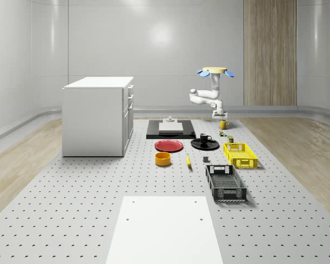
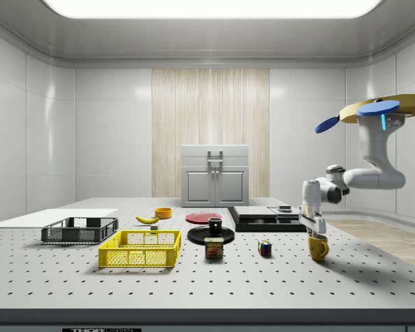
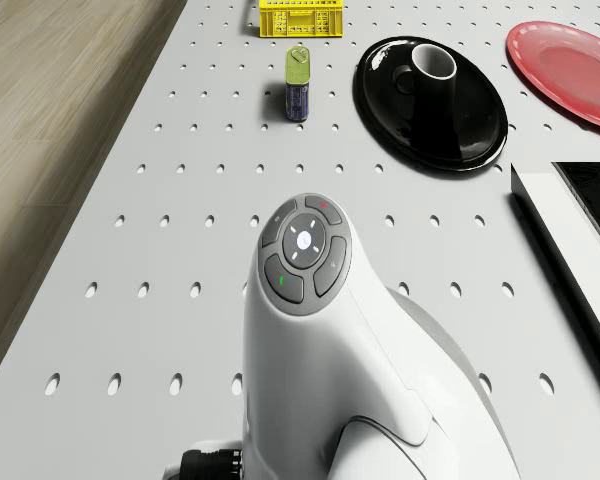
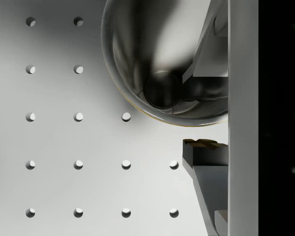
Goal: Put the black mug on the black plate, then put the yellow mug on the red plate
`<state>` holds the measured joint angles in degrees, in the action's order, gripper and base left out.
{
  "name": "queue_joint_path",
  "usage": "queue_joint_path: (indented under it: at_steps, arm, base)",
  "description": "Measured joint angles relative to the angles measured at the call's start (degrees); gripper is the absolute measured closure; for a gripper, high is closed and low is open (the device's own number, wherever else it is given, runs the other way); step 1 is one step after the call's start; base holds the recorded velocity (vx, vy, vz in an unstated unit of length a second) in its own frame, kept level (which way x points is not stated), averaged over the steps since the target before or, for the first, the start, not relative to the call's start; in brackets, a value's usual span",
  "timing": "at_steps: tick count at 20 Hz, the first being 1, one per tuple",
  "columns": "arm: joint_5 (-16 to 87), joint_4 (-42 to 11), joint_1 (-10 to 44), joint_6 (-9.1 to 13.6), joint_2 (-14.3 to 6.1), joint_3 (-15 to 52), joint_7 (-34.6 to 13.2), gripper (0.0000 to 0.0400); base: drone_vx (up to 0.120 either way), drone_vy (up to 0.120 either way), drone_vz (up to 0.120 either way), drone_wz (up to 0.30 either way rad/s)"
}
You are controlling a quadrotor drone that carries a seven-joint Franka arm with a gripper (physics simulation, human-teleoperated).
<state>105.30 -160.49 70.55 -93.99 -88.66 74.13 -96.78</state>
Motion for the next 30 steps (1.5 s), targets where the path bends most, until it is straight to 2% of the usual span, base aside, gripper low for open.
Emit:
queue_joint_path:
  at_steps: [5, 11, 17, 21, 30]
  arm:
    - [-3.53, -0.83, -0.5, 1.31, -0.08, 3.74, -0.01, 0.029]
    - [-5.57, -1.17, -0.66, 1.79, -0.32, 5.82, -0.06, 0.029]
    - [-6.26, -1.25, -0.65, 1.71, -0.62, 6.45, -0.1, 0.029]
    - [-6.45, -1.26, -0.63, 1.56, -0.82, 6.59, -0.12, 0.029]
    - [-6.68, -1.25, -0.57, 1.21, -1.22, 6.7, -0.17, 0.029]
  base:
    - [0.008, -0.008, 0.12, 0.0]
    - [0.12, -0.12, 0.12, 0.0]
    - [0.12, -0.12, 0.0, 0.0]
    - [0.12, -0.12, 0.08, 0.0]
    - [0.12, -0.12, 0.0, 0.0]
